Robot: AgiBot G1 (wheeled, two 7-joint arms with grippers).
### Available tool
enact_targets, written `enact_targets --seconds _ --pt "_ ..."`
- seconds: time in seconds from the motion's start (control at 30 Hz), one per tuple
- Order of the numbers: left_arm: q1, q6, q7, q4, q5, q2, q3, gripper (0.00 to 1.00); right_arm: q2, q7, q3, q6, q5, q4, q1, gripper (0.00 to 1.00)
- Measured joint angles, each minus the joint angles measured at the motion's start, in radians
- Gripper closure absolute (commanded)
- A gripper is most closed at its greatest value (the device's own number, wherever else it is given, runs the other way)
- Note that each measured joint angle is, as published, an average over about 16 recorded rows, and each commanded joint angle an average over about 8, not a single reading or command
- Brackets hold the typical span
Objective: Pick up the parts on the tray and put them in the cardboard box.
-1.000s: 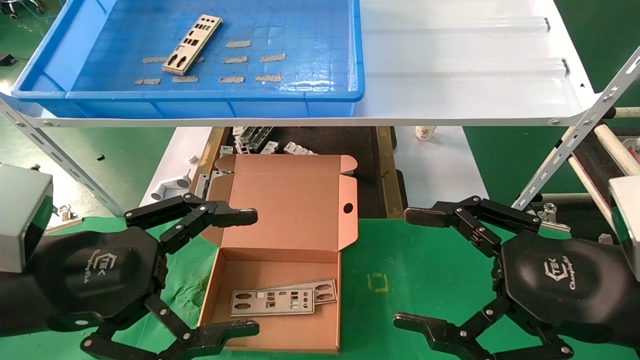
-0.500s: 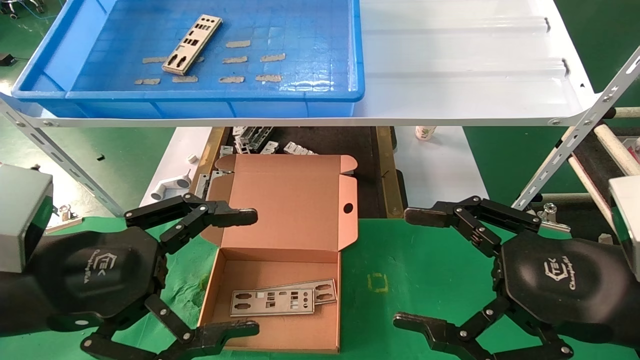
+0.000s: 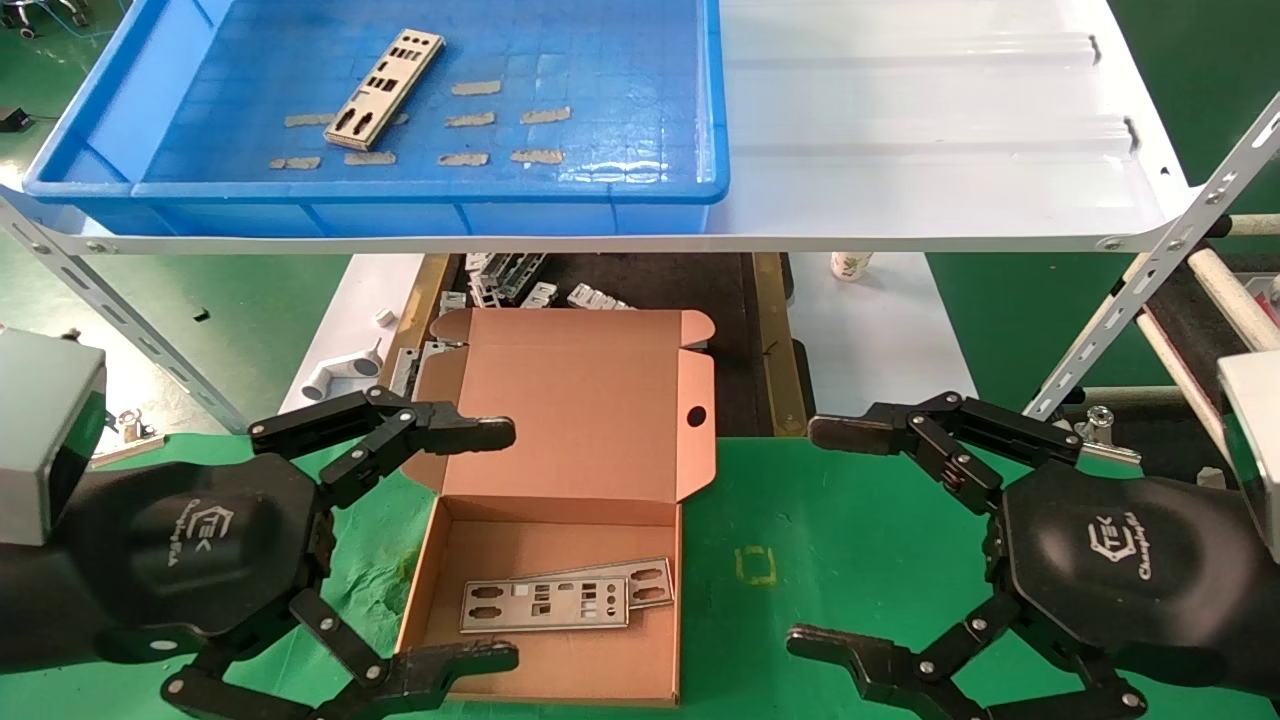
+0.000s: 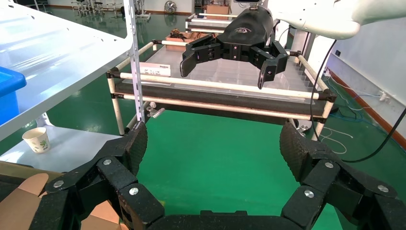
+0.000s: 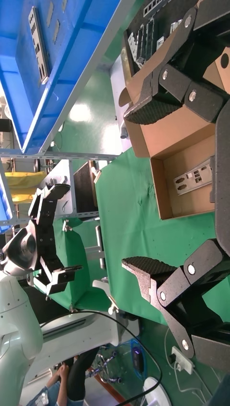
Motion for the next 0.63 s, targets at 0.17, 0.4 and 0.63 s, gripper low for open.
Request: enact_targets --seconds 0.17,0.4,0.63 --pt "0.000 0.000 0.000 0.000 0.000 0.000 0.000 0.00 0.000 0.000 0.000 0.000 0.000 0.000 0.000 0.00" --pt "0.000 0.000 0.000 0.000 0.000 0.000 0.000 0.00 0.000 0.000 0.000 0.000 0.000 0.000 0.000 0.00" --pt "0.000 0.000 0.000 0.000 0.000 0.000 0.000 0.00 0.000 0.000 0.000 0.000 0.000 0.000 0.000 0.00"
